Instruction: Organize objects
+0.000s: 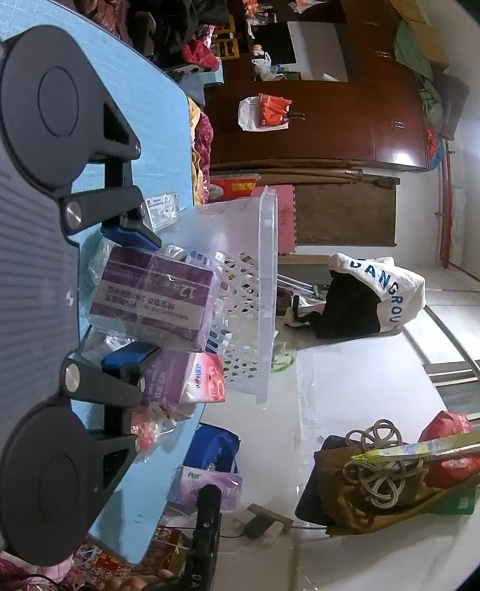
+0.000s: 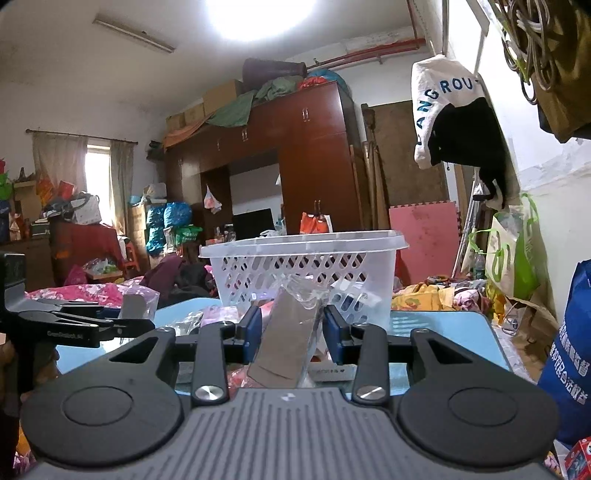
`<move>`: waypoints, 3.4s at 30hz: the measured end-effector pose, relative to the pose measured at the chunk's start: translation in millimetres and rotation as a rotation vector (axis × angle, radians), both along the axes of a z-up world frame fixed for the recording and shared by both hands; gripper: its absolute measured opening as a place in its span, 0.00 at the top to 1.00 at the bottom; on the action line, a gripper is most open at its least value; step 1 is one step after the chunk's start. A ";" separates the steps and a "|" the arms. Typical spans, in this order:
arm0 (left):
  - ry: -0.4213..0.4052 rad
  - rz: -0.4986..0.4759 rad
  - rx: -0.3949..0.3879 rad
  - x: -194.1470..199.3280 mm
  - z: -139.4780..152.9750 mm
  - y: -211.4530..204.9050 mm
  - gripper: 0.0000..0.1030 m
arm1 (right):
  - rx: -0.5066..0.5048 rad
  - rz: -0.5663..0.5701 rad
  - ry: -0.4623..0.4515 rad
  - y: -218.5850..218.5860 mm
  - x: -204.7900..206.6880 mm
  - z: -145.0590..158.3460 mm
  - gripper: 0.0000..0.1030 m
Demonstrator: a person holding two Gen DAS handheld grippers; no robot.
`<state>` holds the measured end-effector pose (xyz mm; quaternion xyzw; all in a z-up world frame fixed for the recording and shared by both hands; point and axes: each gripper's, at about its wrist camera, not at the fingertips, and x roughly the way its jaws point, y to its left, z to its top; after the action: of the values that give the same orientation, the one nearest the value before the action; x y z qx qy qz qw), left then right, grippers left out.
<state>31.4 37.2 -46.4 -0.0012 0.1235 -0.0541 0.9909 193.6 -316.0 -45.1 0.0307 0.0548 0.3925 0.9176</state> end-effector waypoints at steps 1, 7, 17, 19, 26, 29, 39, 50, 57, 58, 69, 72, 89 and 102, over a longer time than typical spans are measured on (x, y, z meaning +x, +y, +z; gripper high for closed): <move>-0.002 -0.001 -0.002 -0.4 0.8 0.7 0.44 | 0.002 -0.001 -0.001 -1.1 0.1 0.0 0.61; -0.002 0.004 -0.010 -0.2 1.9 2.7 0.44 | 0.007 -0.009 0.004 -4.5 0.3 -0.8 0.61; -0.051 0.011 -0.067 45.1 72.4 7.8 0.44 | 0.009 0.032 -0.047 16.5 24.5 56.4 0.61; -0.033 0.025 -0.068 68.8 87.3 7.6 0.44 | -0.011 0.020 -0.067 29.9 34.6 72.4 0.61; 0.061 0.069 -0.132 151.2 115.6 14.4 0.44 | -0.041 0.036 -0.025 72.6 81.1 101.8 0.61; 0.104 0.108 -0.147 175.3 112.6 16.1 0.44 | -0.080 0.023 -0.003 89.1 98.3 102.0 0.61; 0.084 0.159 -0.171 191.7 97.9 28.9 0.16 | -0.122 -0.054 0.005 97.5 112.1 92.7 0.21; 0.075 0.093 -0.106 83.5 64.6 23.8 0.14 | -0.081 0.014 0.017 46.7 49.4 71.7 0.00; 0.146 -0.024 -0.080 41.9 10.3 -9.9 0.11 | -0.080 0.058 0.086 30.7 8.8 10.5 0.00; 0.149 -0.024 -0.062 40.9 7.1 -13.1 0.11 | -0.085 0.077 0.093 32.0 7.4 8.3 0.00; 0.222 0.136 -0.066 52.3 7.2 30.1 0.11 | -0.138 0.186 0.197 85.6 23.0 9.7 0.16; 0.259 0.129 -0.041 61.0 4.7 28.7 0.11 | -0.152 0.181 0.205 95.5 21.9 6.1 0.19; 0.313 0.161 -0.028 68.1 -7.5 26.5 0.32 | -0.083 0.135 0.125 53.6 -10.5 0.2 0.55; 0.228 0.170 -0.018 51.6 1.0 21.2 0.34 | -0.028 0.099 0.105 36.5 -1.5 5.2 0.55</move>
<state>82.9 58.4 -45.3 -0.0270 0.2343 0.0294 0.9713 192.1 -279.4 -39.9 0.0357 0.1096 0.4345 0.8933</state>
